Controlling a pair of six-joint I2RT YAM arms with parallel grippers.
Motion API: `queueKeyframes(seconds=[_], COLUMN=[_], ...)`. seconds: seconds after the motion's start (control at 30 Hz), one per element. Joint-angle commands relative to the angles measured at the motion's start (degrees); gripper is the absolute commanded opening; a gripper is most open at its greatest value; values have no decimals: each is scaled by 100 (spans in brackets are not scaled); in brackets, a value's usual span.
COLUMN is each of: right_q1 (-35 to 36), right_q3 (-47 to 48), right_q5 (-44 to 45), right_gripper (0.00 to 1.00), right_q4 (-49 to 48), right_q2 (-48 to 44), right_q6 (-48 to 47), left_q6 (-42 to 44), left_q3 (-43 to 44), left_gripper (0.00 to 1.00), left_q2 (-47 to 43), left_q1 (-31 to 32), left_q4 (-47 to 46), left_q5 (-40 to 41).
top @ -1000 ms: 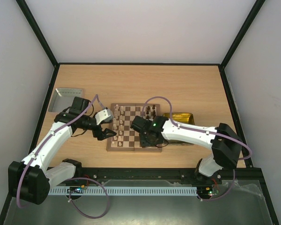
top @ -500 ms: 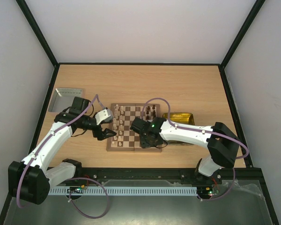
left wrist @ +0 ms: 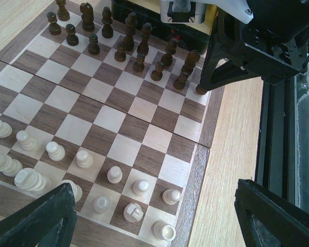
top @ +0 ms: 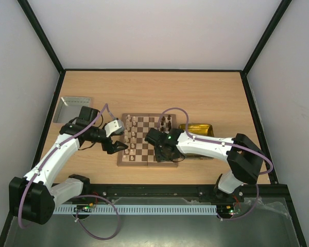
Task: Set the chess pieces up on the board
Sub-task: Place the chess piece on the chessboard.
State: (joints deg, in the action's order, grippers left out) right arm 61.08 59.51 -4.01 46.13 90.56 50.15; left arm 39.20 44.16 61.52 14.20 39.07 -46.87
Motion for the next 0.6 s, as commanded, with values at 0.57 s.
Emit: queueKeyframes(seconds=[0.57], right_q1=[-35], right_q3=[58], right_q5=[-44], right_gripper=[12], right_q4=[-28], right_q2=[172], right_q6=[-80], left_q6=[6], left_q3=[-68], left_gripper=[84], left_q2=[-59], left_q1=[14], left_q4=[-13], left_q5=[-67])
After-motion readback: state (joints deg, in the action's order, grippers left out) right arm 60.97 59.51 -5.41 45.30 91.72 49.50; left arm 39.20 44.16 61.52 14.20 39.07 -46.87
